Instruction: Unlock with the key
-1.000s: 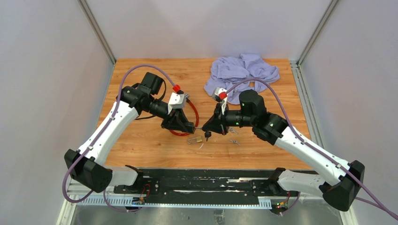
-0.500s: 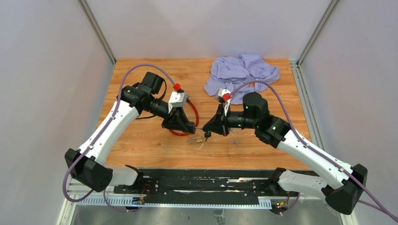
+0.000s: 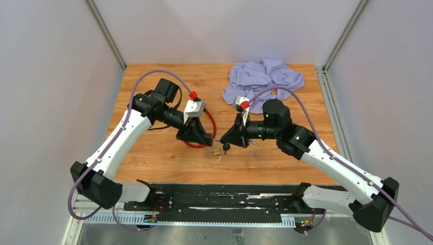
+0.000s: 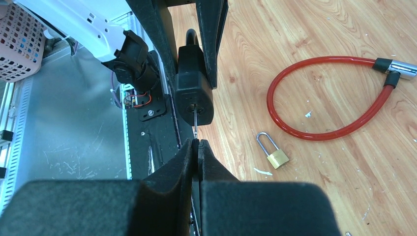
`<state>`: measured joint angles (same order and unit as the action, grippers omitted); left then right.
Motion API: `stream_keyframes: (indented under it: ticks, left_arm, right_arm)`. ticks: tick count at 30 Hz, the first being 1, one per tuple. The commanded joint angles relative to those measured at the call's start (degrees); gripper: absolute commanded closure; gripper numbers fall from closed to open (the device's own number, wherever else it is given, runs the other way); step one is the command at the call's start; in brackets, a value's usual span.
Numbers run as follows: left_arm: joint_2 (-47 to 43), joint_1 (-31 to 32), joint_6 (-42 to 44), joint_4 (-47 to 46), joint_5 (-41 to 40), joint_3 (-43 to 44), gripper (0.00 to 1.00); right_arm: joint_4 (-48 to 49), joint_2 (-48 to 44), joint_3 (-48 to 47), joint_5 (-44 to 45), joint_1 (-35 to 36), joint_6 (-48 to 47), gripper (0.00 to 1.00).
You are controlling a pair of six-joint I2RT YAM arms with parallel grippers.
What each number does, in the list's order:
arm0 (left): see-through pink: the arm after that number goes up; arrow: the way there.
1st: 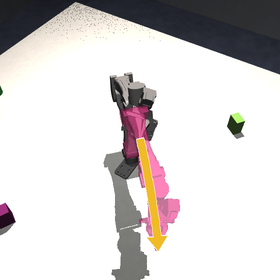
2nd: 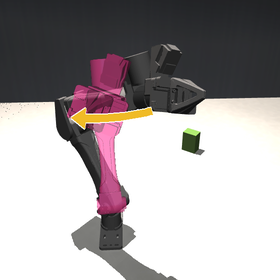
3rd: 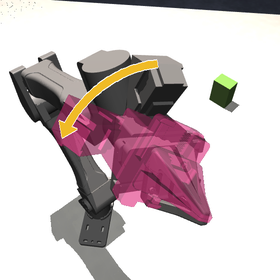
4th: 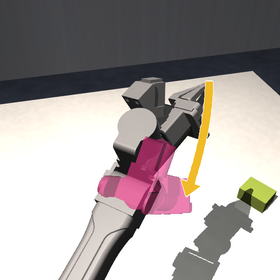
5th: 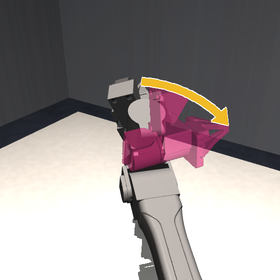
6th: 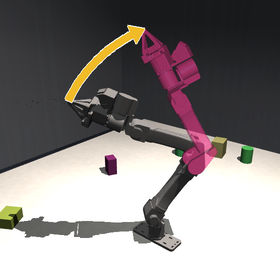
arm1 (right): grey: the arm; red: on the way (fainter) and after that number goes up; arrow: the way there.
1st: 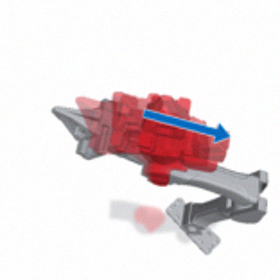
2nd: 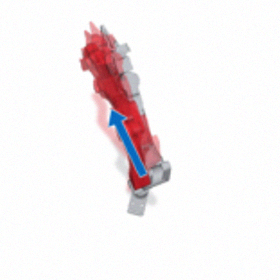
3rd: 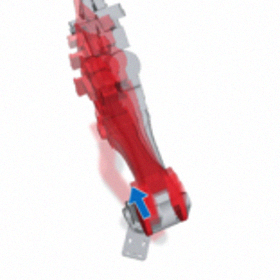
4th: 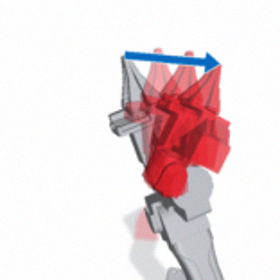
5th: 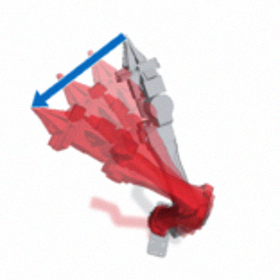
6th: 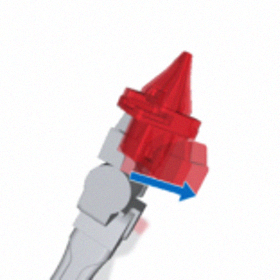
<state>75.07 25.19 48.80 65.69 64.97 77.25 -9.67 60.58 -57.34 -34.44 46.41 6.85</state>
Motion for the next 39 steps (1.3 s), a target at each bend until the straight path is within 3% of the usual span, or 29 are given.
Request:
stream_keyframes:
  ticks: [1,11,26,39]
  left_arm:
    - [-0.5,1.2,-1.0,-1.6,5.5,2.2,1.0]
    - [-0.5,1.4,-0.9,-1.6,5.7,2.3,1.0]
    - [-1.9,1.4,-2.7,-1.4,9.2,4.3,1.0]
    - [-0.7,1.4,-3.9,-1.4,8.5,6.4,1.0]
  right_arm:
    - [0.5,1.5,-2.9,2.1,0.3,-1.3,0.99]
    - [4.1,2.5,-2.8,1.9,1.0,0.4,0.99]
    - [11.8,-3.5,4.4,2.5,1.4,4.9,0.99]
    - [14.2,-0.7,3.6,1.5,2.4,6.4,0.99]
